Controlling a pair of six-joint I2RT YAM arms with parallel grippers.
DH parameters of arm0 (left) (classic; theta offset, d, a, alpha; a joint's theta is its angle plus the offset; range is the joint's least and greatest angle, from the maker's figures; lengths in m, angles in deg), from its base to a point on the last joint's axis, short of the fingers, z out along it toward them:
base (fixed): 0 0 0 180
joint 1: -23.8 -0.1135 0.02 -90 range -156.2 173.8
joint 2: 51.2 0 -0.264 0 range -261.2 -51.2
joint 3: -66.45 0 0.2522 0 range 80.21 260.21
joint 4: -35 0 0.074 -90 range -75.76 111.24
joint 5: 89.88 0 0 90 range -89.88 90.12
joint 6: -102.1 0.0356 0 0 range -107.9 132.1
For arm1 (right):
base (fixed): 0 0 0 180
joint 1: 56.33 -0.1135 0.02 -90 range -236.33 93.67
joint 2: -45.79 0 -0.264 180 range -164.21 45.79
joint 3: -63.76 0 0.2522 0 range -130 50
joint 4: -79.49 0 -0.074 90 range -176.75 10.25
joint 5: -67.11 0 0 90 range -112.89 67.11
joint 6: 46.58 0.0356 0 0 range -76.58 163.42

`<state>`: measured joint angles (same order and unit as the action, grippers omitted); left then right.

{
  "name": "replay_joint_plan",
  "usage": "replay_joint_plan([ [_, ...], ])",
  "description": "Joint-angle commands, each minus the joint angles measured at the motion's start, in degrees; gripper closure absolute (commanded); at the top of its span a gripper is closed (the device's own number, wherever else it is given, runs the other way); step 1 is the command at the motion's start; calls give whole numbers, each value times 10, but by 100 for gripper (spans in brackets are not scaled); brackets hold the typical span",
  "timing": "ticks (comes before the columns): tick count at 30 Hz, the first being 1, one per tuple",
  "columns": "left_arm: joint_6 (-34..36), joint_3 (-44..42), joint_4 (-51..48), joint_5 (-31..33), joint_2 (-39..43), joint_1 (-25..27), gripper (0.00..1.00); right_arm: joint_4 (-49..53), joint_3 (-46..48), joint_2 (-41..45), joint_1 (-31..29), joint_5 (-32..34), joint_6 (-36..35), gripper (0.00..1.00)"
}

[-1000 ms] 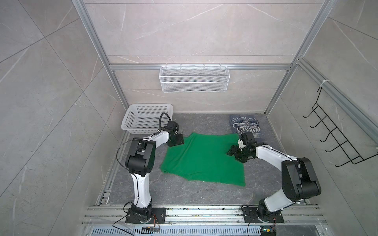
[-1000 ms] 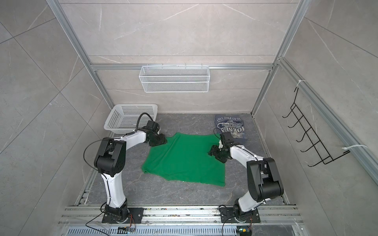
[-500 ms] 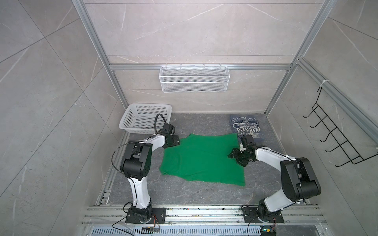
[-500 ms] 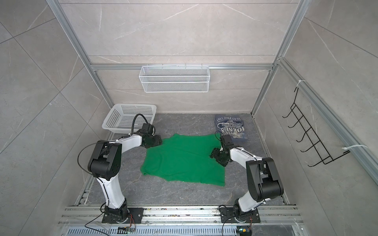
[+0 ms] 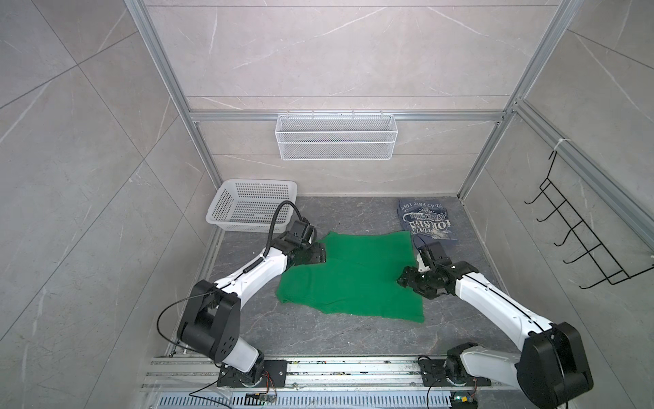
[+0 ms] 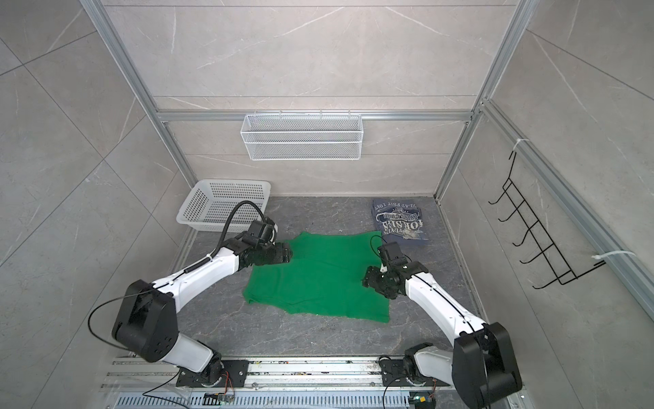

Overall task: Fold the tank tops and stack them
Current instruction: 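Grasp the near hem corners of the green tank top with both grippers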

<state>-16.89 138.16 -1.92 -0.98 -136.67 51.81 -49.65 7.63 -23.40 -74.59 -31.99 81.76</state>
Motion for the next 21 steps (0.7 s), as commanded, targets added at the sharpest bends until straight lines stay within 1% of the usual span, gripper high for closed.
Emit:
replay_joint_plan([
  [1,-27,-73,-5,15,33,-7,20,42,44,24,-23,9,39,27],
  [3,-21,-105,10,20,44,-11,20,15,68,26,-35,-14,52,27],
  [6,-30,-147,45,-9,46,-39,20,-26,88,5,-45,-49,61,26],
  [8,-39,-171,64,-33,47,-60,20,-32,96,-7,-45,-58,68,26],
  [10,-47,-187,61,-23,55,-67,20,-12,100,-13,-45,-36,75,26],
  [13,-68,-210,42,-2,81,-71,20,25,110,-7,-45,15,98,26],
  [16,-117,-241,15,21,126,-72,20,27,127,7,-45,23,128,26],
  [18,-153,-273,14,27,161,-71,20,30,131,16,-45,30,140,26],
  [21,-180,-306,-1,43,195,-72,20,33,134,22,-45,39,153,26],
])
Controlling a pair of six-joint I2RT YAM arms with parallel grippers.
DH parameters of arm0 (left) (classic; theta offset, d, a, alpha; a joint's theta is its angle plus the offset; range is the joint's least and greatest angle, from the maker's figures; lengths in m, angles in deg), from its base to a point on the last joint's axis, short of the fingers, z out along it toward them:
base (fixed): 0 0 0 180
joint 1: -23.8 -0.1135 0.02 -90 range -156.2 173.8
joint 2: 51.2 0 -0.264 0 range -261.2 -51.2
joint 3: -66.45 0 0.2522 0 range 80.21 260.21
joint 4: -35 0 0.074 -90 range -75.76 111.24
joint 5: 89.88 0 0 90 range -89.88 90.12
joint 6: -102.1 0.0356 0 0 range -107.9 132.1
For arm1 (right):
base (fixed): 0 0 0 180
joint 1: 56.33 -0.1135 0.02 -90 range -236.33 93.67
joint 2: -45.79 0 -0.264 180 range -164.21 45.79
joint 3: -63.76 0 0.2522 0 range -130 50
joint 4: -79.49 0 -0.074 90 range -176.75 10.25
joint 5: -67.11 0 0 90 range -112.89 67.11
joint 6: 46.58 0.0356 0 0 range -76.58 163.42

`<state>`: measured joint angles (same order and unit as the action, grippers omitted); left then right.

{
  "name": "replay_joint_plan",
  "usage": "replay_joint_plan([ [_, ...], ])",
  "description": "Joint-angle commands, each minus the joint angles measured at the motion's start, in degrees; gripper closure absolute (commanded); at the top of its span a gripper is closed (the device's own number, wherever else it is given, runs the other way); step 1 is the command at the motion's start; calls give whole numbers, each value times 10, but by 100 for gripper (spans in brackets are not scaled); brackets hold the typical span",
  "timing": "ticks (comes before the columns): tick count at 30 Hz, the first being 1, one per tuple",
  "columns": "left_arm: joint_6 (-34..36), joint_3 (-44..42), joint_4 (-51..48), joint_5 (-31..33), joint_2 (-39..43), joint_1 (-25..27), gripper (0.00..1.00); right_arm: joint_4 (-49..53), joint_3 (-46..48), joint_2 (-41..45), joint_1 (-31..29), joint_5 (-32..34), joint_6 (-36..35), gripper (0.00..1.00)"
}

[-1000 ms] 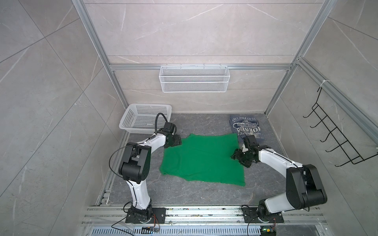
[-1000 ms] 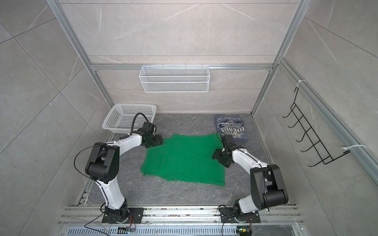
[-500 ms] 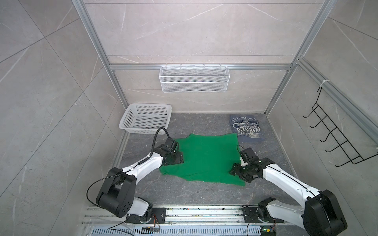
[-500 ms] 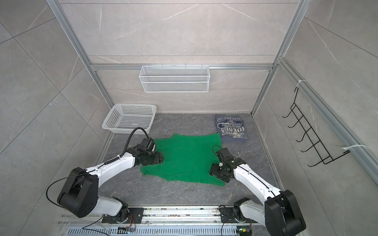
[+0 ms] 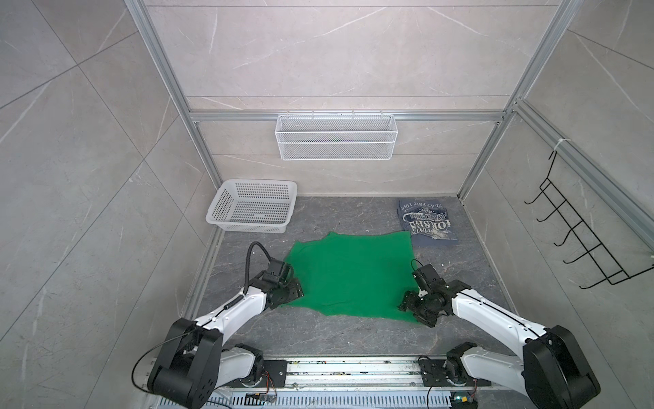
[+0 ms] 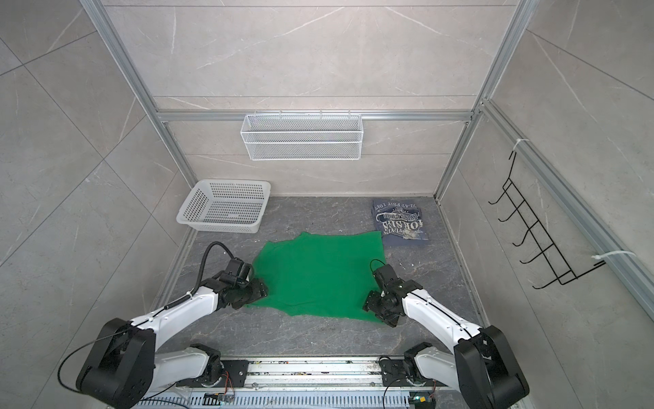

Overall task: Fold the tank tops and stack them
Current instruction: 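Grasp the near hem corners of the green tank top with both grippers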

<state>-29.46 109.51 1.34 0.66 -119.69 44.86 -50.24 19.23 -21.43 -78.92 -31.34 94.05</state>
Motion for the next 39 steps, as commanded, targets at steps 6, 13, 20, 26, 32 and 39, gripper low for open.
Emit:
replay_joint_plan([
  [6,-67,-49,-60,36,98,-2,20,42,8,-2,-2,38,26,26],
  [13,-16,26,-119,20,147,6,20,100,-42,76,-2,50,-2,25],
  [20,-15,134,-207,55,102,162,23,206,-78,136,-3,82,1,25],
  [26,-103,147,-255,98,63,299,27,251,-47,185,-3,110,51,26],
  [32,-159,127,-170,66,9,370,34,181,6,180,-3,56,74,35],
  [39,-215,99,-82,49,-44,400,35,130,32,156,-3,41,91,43],
])
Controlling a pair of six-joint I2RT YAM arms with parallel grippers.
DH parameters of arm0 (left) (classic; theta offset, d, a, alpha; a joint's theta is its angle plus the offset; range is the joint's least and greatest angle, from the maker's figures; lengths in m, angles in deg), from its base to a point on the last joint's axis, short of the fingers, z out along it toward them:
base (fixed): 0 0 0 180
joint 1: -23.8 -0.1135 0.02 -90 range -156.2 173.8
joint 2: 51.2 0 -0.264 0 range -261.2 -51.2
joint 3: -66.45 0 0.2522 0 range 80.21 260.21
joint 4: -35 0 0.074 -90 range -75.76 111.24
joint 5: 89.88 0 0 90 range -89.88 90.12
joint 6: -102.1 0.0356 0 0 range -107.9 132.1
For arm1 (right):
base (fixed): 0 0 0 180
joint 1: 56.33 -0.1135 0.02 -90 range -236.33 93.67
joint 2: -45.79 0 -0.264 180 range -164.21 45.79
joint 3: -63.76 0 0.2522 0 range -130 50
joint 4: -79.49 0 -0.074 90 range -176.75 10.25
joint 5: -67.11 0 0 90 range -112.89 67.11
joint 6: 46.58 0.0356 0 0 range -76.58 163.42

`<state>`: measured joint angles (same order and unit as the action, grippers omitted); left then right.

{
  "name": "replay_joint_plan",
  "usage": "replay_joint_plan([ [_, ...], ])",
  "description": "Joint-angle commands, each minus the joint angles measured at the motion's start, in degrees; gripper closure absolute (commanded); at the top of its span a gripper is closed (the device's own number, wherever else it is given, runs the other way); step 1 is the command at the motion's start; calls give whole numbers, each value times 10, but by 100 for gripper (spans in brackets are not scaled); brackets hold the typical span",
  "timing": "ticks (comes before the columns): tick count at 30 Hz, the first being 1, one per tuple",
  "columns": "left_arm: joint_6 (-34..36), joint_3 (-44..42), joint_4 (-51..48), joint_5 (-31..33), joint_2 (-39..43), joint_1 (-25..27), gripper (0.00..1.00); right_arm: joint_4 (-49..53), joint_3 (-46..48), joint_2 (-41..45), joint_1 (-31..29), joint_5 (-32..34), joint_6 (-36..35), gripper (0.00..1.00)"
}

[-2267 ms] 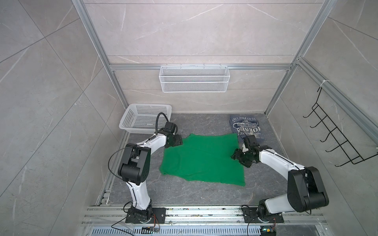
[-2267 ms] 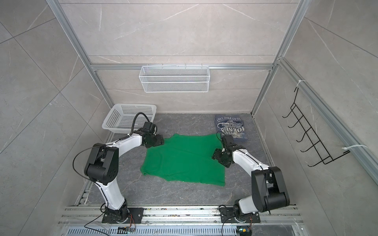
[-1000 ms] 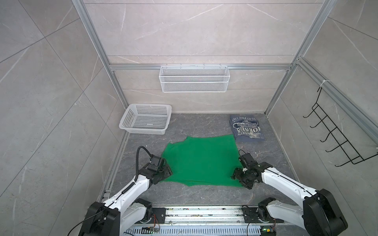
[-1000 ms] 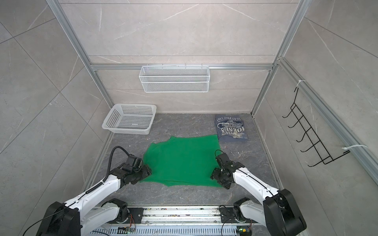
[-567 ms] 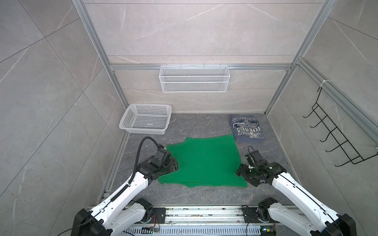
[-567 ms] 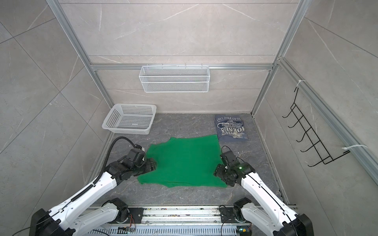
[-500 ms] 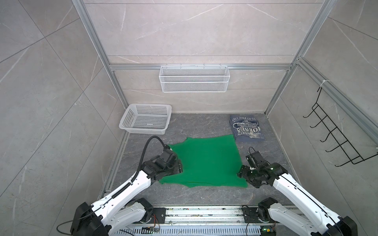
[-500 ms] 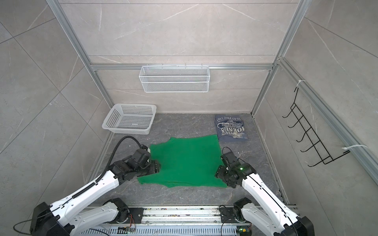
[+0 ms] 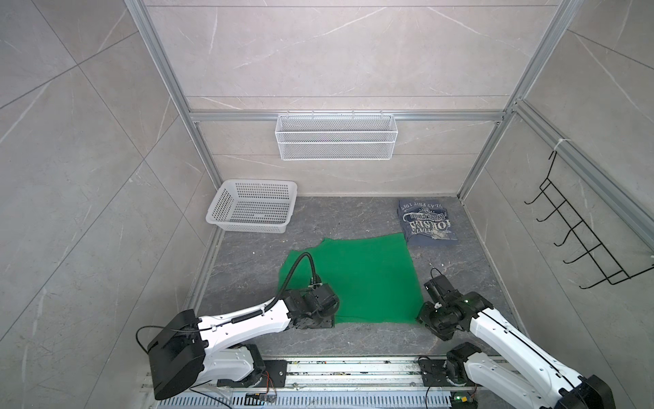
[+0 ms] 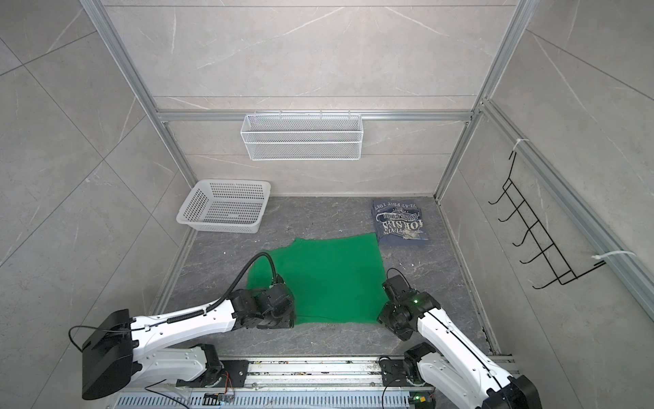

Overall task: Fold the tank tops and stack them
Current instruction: 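Grasp the near hem corners of the green tank top with both grippers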

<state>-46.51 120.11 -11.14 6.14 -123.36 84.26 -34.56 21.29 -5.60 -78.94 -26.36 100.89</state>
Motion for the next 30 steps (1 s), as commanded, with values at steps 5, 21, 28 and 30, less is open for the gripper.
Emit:
replay_joint_plan([
  [5,-61,-17,61,-4,-17,17,35,-47,24,-13,-3,-11,23,47],
  [21,-58,1,77,-39,-88,23,59,-58,6,-55,-3,2,12,58],
  [28,-49,14,76,-24,-102,24,71,-61,4,-60,-3,8,-9,72],
  [30,-41,20,75,-18,-104,24,76,-62,2,-62,-3,10,-11,79],
])
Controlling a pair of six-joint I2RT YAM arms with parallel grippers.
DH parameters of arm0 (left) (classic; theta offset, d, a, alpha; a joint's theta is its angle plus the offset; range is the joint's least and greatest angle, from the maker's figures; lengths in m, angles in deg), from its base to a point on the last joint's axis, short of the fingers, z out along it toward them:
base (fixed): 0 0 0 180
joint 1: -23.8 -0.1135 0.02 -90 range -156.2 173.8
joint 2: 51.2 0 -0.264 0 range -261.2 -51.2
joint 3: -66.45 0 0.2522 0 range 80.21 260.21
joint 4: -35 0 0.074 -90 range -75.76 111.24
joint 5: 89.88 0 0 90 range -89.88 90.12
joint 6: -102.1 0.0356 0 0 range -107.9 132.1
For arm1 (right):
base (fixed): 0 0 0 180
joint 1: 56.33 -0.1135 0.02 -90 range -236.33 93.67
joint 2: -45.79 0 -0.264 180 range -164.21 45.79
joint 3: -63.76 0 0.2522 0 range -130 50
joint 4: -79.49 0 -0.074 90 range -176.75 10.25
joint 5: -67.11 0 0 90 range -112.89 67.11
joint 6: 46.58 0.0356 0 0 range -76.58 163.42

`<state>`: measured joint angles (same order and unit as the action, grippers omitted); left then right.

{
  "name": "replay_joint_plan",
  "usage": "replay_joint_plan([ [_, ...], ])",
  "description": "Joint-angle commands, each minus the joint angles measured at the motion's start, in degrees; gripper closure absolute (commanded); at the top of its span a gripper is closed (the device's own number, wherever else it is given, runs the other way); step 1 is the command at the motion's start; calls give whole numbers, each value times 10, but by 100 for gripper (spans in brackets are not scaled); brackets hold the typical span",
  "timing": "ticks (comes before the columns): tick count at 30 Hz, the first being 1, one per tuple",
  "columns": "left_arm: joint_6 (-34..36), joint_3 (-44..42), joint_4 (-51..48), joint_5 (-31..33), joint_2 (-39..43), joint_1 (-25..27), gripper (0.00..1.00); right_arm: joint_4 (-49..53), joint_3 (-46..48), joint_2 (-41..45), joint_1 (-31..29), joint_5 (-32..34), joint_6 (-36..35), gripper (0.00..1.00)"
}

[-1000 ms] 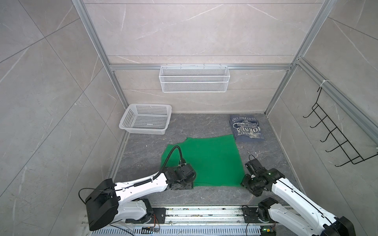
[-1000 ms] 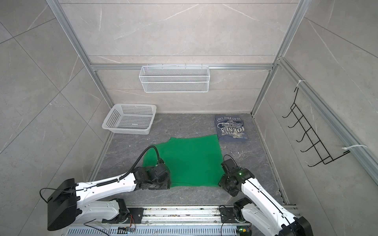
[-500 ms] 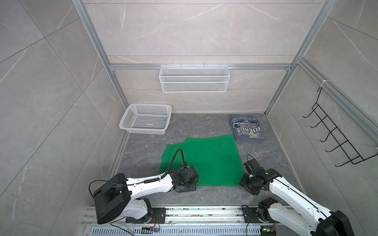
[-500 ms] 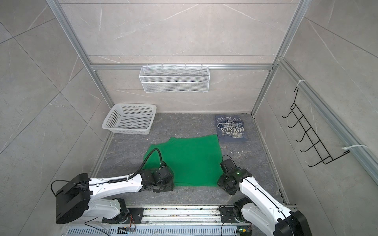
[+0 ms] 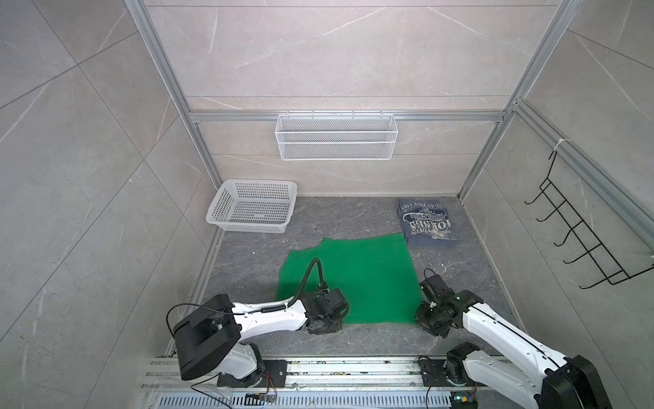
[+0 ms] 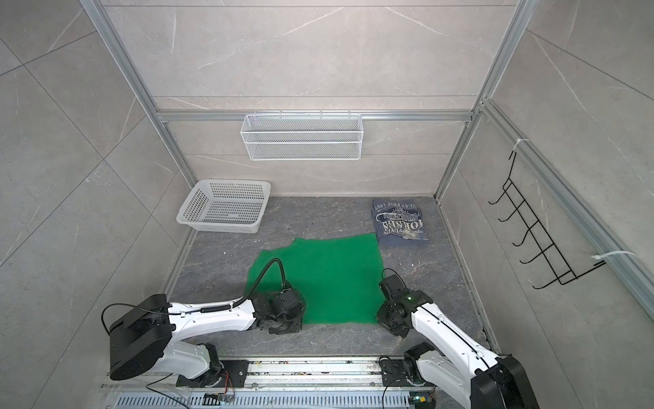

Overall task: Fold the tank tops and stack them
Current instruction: 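Grasp the near hem corners of the green tank top with both grippers, then fold the near hem toward the far shoulders with both grippers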

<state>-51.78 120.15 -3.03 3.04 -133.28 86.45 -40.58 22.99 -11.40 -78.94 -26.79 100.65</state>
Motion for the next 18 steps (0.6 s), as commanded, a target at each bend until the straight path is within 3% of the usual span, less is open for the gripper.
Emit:
replay_joint_plan([
  [1,14,23,-6,14,-4,1,79,-4,-15,-6,-3,16,-11,82],
  [7,29,41,-22,34,10,2,92,-10,-21,-13,-3,21,-21,93],
  [18,48,67,-46,56,37,-25,94,12,-99,-25,-2,66,-59,96],
])
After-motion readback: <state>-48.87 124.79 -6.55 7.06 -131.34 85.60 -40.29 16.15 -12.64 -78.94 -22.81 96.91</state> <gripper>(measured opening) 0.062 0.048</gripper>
